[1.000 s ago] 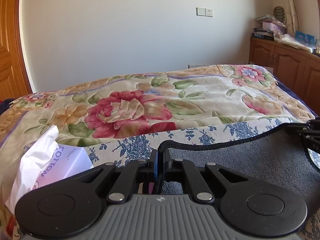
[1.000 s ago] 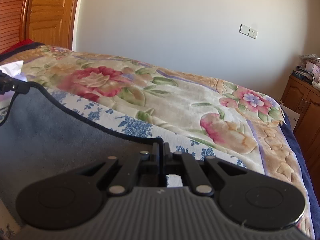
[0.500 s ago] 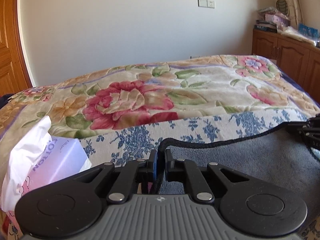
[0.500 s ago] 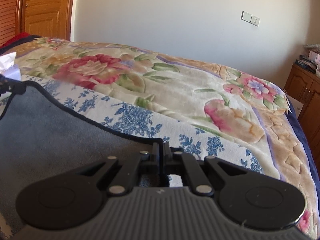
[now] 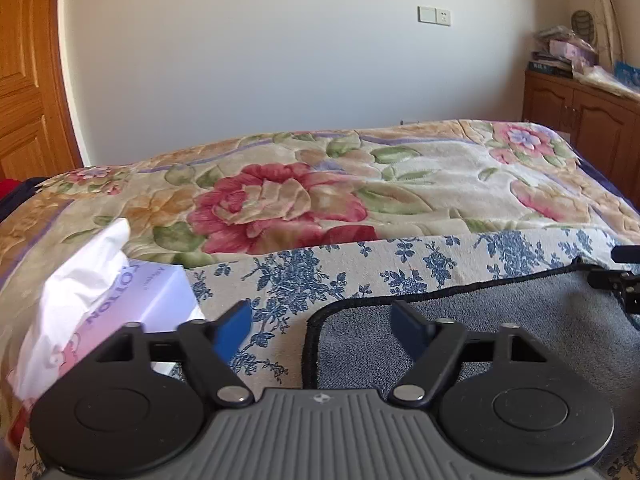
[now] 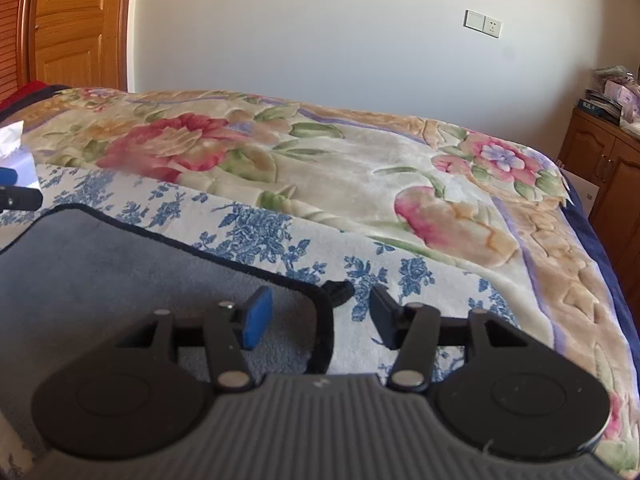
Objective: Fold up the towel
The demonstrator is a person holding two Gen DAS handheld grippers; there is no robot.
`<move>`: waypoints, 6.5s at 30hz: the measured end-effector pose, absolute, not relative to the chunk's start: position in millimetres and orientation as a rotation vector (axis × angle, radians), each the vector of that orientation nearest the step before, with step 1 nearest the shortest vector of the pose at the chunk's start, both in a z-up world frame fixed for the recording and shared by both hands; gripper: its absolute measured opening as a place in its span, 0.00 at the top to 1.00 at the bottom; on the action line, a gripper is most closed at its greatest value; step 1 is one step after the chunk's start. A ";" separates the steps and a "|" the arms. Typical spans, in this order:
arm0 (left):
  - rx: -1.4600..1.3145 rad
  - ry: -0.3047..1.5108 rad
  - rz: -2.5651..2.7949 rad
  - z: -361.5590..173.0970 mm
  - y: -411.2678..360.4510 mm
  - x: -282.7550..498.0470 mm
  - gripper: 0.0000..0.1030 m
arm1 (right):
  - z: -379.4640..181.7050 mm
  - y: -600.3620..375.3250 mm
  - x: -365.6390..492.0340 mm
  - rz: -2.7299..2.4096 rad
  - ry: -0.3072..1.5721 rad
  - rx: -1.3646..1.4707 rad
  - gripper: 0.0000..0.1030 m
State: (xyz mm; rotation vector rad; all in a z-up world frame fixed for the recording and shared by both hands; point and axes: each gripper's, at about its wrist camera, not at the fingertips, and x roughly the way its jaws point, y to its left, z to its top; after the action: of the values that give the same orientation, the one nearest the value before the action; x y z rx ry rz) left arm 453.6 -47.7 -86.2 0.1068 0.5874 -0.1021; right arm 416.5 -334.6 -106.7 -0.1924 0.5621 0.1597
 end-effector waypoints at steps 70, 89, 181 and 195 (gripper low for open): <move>0.096 0.430 -0.164 112.3 -49.3 197.8 0.00 | 35.4 -322.6 182.1 0.172 0.413 -0.052 0.00; 0.077 0.434 -0.140 114.1 -25.1 134.0 0.00 | 40.3 -311.3 120.6 0.166 0.368 -0.044 0.00; 0.089 0.257 -0.069 13.2 9.4 7.3 0.00 | -20.8 -306.8 19.1 0.079 0.248 -0.008 0.00; 0.086 0.260 -0.069 11.2 10.7 7.4 0.00 | -23.0 -307.9 21.2 0.060 0.261 -0.011 0.00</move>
State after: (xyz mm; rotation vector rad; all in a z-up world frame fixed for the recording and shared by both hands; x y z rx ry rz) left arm 7.4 10.7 11.2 0.0861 0.2602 -0.0690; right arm 21.2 -307.9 -23.0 -0.0111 0.2609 0.0601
